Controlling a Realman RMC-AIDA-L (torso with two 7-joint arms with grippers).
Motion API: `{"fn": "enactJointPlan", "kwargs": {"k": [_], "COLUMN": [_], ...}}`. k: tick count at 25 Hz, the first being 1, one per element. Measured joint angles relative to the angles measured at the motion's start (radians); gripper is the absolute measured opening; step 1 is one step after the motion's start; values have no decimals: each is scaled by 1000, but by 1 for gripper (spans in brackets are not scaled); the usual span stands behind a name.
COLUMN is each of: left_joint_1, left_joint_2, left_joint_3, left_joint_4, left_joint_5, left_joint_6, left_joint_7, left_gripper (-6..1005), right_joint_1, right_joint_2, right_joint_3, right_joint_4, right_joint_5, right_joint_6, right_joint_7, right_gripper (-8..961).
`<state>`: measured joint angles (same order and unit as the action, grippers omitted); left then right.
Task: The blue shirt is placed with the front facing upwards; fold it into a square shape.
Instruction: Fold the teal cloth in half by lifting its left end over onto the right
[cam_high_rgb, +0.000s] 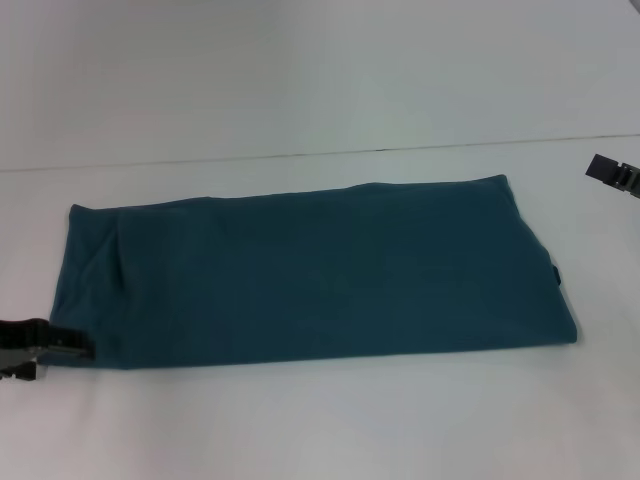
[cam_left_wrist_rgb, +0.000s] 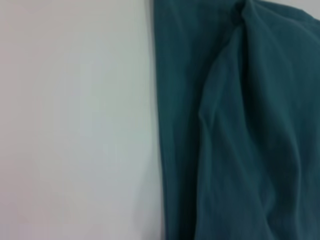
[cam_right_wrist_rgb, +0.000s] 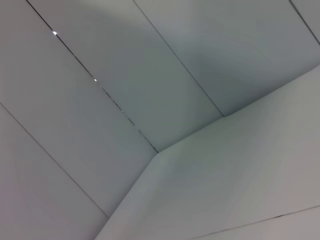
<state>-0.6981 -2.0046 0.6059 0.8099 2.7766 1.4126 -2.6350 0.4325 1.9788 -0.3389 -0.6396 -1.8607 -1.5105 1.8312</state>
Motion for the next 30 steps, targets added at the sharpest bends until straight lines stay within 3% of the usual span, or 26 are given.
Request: {"fn": "enactJointPlan", "kwargs": {"k": [30], "left_joint_1": [-51], "left_joint_2": [-5], "left_joint_3": [37], "left_joint_4": [-40], "left_joint_5": [7], "left_joint_6": [-45], "left_joint_7": [-23], "left_gripper": [920], "right_joint_1": [-5], "right_joint_2": [-5], "right_joint_3": [0], "right_joint_4": [-2], "right_joint_5": [2], "right_joint_6": [0], "right_joint_7": [2], "right_gripper": [746]}}
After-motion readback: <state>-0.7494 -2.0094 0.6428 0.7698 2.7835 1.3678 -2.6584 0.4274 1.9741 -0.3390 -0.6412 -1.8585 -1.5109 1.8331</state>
